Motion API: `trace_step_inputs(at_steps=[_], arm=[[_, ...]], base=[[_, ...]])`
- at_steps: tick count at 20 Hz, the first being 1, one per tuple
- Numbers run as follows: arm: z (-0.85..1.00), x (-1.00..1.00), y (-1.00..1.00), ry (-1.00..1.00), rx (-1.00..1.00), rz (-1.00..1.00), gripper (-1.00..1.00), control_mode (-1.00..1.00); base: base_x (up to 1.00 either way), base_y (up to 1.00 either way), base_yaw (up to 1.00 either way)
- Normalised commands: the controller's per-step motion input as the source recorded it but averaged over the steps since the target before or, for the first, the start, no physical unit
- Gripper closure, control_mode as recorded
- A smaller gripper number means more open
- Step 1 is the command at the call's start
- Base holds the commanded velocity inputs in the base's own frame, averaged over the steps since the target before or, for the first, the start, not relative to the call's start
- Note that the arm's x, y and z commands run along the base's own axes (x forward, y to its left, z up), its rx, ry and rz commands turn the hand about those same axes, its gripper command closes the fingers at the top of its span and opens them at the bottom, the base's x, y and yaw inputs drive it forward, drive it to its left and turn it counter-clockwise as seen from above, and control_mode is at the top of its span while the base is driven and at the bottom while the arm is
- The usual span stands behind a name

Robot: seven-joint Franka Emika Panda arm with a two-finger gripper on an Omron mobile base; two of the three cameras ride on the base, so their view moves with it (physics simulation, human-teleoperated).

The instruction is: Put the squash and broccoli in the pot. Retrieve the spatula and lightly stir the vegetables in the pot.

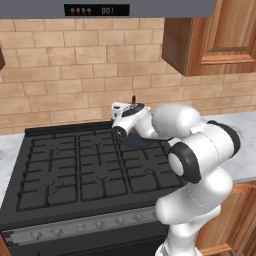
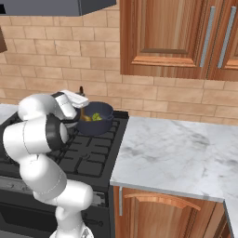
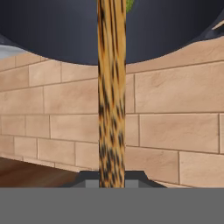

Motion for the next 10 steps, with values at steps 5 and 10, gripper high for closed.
trace_step_inputs(at_steps=[5,10], arm=[[-0.05,0.2,-0.14,0.0,0.0,0.06,1.0,-1.0],[-0.01,0.24,-0.21,-0.02,-0.01,0.05,1.0,-1.0]], base=[[0.0,0.0,0.0],[0.0,0.0,0.0]])
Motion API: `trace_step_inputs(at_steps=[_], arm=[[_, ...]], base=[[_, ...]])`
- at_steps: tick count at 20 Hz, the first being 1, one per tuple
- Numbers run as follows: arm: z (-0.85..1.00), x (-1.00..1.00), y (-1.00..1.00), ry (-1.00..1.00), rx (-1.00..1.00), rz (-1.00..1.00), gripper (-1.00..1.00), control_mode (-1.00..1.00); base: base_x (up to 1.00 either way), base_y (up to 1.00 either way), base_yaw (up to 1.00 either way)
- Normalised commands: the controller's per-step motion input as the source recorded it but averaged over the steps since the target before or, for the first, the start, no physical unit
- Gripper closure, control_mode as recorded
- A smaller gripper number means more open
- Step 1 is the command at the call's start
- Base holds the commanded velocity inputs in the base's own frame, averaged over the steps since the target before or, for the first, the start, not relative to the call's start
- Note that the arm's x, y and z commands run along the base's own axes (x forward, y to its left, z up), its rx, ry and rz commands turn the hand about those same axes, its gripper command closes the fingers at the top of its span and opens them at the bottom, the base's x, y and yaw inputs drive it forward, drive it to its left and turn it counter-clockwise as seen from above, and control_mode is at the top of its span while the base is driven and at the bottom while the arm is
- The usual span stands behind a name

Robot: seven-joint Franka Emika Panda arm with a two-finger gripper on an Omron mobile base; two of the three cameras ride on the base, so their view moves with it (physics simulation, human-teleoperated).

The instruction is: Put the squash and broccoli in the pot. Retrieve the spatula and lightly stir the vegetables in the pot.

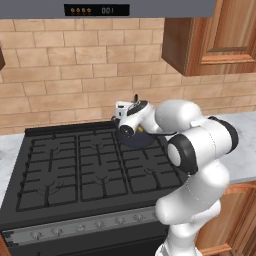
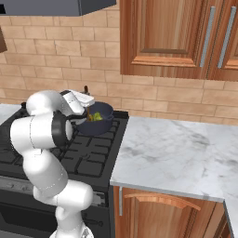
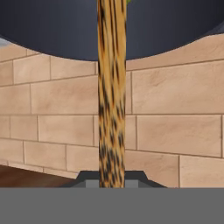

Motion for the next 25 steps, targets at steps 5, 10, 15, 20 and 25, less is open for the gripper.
trace_step_inputs(at_steps=[5,10,15,20,25], arm=[[0.0,0.33,-0.1,-0.09,0.0,0.03,1.0,-1.0],[0.0,0.27,-0.09,-0.12,0.0,0.04,1.0,-1.0],[0.0,0.16,-0.09,-0.14,0.0,0.04,1.0,-1.0],[0.07,-0.06,-0.02,-0.12,0.0,0.03,1.0,-1.0],[0.09,-0.31,0.01,-0.03,0.03,0.05,1.0,-1.0]], base=[[0.0,0.0,0.0],[0.0,0.0,0.0],[0.0,0.0,0.0],[0.0,0.0,0.0],[0.0,0.0,0.0]])
